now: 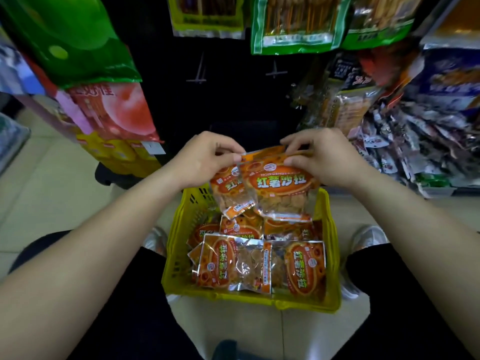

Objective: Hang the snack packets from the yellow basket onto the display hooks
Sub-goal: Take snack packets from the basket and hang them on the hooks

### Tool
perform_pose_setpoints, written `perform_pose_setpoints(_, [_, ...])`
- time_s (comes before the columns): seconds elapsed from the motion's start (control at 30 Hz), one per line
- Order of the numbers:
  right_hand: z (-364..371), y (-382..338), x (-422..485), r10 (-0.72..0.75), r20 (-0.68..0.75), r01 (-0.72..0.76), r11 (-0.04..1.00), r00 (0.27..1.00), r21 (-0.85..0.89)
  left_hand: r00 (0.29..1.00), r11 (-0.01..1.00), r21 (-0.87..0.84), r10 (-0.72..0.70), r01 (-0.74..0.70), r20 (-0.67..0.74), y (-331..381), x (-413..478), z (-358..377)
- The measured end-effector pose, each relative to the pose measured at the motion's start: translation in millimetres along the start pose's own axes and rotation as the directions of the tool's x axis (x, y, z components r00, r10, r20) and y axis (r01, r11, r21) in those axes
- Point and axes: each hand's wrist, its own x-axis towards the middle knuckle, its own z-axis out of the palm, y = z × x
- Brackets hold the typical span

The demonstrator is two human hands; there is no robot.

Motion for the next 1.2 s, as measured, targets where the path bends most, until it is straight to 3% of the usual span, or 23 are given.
perform_pose_setpoints(0.23, [4.7,10.3,18.4,0.079,-0.044,-0.066,0.967,0.996,0.248,1.000,0.974,-0.226,-0.012,0.008,-0.015,7.2,5.9,-4.8])
perform_pose_setpoints(0.47, [12.4,24.7,41.7,0.114,-0.026,-0.103,0.960,0.993,0.260,0.991,0.963,-0.257,-0.107,0.084,-0.076,3.1,13.5,7.9])
perform_pose_setpoints(0.53, [15.6,28.1,46.8,0.129,-0.024,-0.118,0.958,0.991,0.262,0.993,0.978,-0.193,-0.091,0.076,-0.071,0.1,14.9,9.3])
perform_pose_setpoints(0.7, [16.6,30.4,56.5,0.156,0.013,-0.152,0.939,0.988,0.309,0.982,0.977,0.176,-0.087,0.116,-0.167,-6.0,18.6,12.7])
perform_pose_setpoints(0.83, [13.6,30.0,59.4,0.143,0.047,-0.151,0.921,0.989,0.358,0.949,0.986,0.005,-0.157,0.164,-0.274,-4.6,26.9,9.9])
perform_pose_setpoints(0.97, [8.3,30.7,62.5,0.112,0.054,-0.124,0.897,0.992,0.425,0.945,0.973,-0.167,-0.201,0.162,-0.259,-4.5,29.4,4.7])
perform_pose_setpoints(1.2, [7.0,34.2,64.2,0.133,-0.013,-0.115,0.898,0.991,0.426,0.948,0.959,-0.261,-0.179,0.108,-0.264,-5.6,31.9,-1.1])
